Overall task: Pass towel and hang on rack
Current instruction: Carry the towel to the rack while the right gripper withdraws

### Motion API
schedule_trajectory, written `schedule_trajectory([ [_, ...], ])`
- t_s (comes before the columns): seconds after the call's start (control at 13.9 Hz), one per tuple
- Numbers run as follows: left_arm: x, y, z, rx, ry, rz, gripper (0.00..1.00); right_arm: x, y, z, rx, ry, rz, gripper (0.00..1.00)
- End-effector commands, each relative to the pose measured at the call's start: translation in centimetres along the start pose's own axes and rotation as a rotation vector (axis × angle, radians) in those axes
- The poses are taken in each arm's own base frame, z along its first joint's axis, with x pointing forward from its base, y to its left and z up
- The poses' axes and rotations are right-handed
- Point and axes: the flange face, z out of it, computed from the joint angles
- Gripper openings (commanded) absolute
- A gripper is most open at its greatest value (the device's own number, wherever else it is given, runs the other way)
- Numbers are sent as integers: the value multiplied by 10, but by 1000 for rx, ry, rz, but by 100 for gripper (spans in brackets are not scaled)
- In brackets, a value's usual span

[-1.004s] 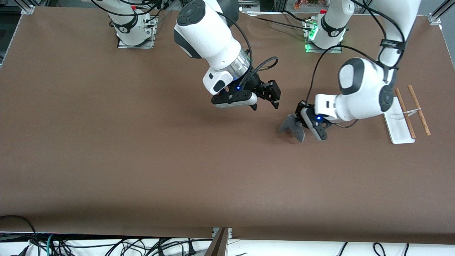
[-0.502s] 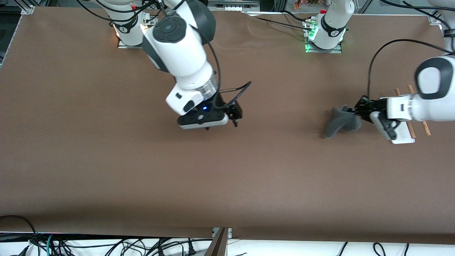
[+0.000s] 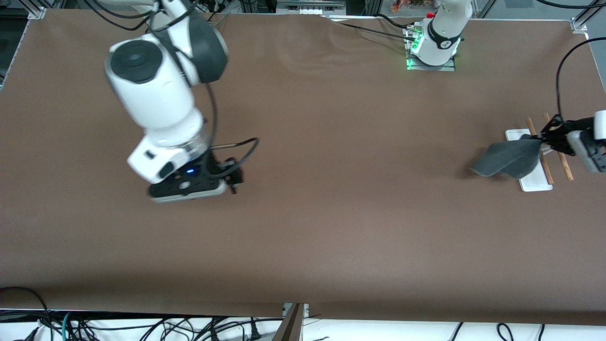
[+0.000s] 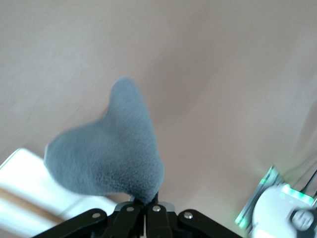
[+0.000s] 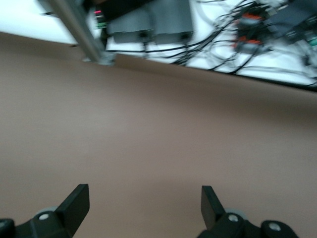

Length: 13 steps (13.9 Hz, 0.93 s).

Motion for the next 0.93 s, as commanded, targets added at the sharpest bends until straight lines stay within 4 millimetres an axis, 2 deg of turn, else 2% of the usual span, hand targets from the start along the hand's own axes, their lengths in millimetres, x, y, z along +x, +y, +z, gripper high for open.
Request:
schedule_trajectory([
  [0.0,-42,-37,-23,28,6,106,0,2,80,-19,-38,-26,-4,100],
  [0.07,-57,-48,-27,39,-2,132,0,-3,111,-21,-53,-54,1,100],
  [0.22,-83,-59,-23,33,7,150,0,-18,167,-24,-75,-92,3,100],
  [0.29,-93,-65,-21,33,5,156,0,-28,191,-26,-83,-110,-6,100],
  [0.43,-106,-74,-29,54,-20,193,0,-50,232,-35,-70,-137,6,100],
  [0.57,-129,-85,-17,34,-9,180,0,-66,260,-43,-69,-151,48,100],
  [0.72,-132,-92,-3,10,-4,177,0,-90,278,-46,-75,-201,87,100],
  [0.86,-130,-96,6,-2,-1,177,0,-106,273,-48,-78,-227,77,100],
])
